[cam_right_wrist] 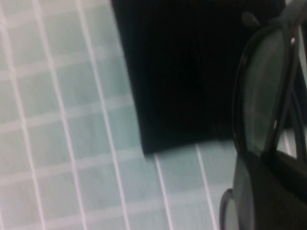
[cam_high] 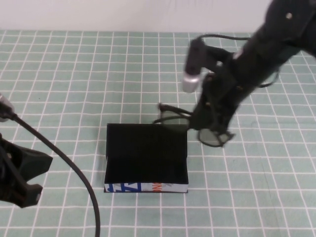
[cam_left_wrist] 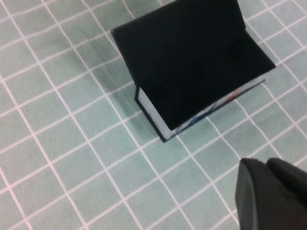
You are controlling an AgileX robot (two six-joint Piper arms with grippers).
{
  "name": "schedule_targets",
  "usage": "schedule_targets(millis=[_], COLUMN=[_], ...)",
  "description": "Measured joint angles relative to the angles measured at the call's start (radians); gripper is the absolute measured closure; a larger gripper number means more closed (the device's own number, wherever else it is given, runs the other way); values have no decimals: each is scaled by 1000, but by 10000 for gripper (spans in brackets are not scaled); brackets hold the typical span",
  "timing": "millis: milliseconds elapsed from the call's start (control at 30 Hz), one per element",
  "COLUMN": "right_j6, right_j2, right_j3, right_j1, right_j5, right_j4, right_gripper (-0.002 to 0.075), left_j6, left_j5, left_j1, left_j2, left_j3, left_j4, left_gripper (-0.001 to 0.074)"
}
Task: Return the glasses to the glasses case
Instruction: Place the glasses in the glasses case
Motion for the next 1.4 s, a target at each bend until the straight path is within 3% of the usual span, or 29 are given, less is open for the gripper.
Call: schedule_targets(millis=[467,1100,1400], right_j6=[20,23,23], right_j2=[223,288,288], right_j3=[-161,-165,-165], right_j1=[204,208,210], right_j5=[10,10,10], right_j4=[-14,-38,-38], right_gripper=[724,719,603], left_j6=[-3,-3,-3], left_j5=[-13,-7,-7], left_j1=[0,0,0], left_j2=[0,0,0], left_j3=[0,0,0], left_j4=[29,31,31], left_gripper=[737,737,737])
